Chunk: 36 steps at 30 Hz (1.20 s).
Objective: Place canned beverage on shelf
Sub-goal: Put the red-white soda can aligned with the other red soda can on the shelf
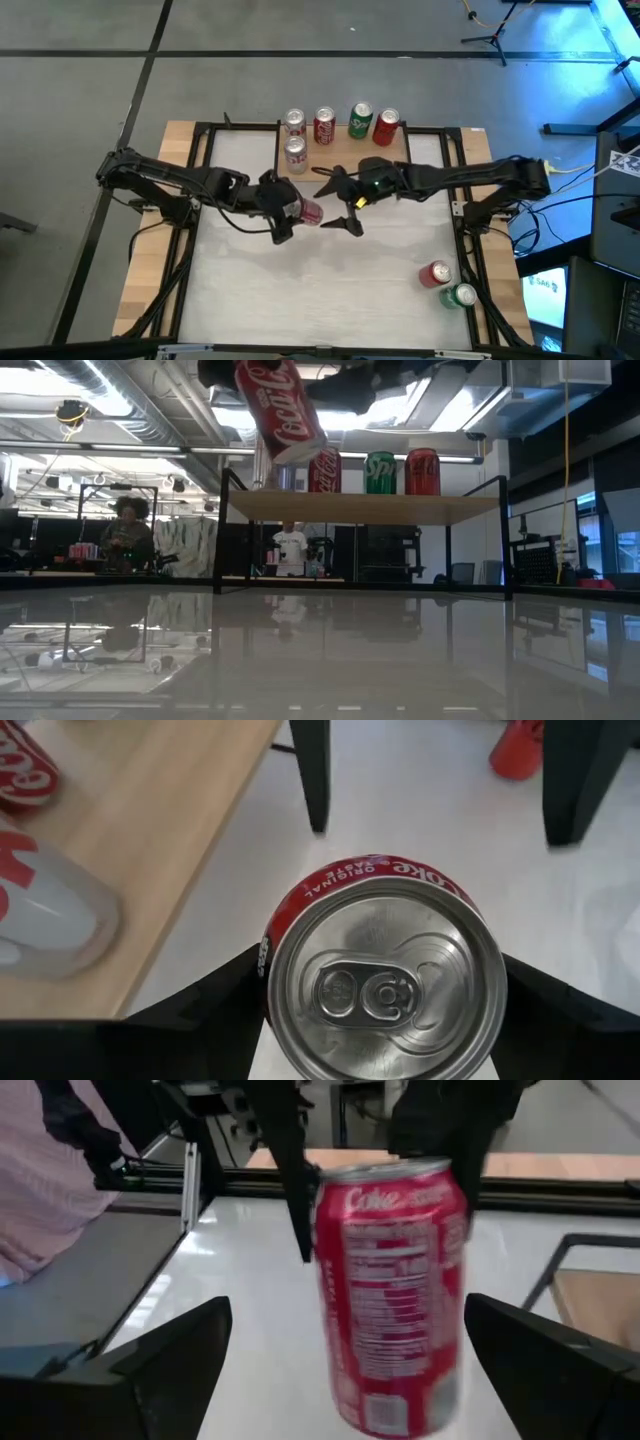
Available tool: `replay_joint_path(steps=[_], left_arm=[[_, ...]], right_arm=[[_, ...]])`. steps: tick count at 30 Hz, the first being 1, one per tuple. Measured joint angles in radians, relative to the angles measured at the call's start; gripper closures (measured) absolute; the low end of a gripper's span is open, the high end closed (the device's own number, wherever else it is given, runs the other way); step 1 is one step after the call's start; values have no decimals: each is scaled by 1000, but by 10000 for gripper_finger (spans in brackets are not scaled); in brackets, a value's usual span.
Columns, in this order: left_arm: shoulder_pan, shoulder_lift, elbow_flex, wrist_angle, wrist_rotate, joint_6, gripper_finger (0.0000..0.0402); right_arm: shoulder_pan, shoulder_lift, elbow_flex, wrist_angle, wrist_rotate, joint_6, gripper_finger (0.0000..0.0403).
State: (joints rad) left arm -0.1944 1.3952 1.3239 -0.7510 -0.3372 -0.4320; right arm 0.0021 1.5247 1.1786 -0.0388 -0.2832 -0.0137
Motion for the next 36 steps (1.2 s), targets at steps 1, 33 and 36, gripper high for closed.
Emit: replay_joint_path(steps=[1,33,36], left_arm=[[0,0,1,6,0,0,122],[0,-1,2,140,-18,50,115],[0,-1,2,139,-14,50,115]], right_arm=[[0,8,0,15,5,6,8],[25,77,0,98,115,9,57],[25,77,0,97,107,5,92]])
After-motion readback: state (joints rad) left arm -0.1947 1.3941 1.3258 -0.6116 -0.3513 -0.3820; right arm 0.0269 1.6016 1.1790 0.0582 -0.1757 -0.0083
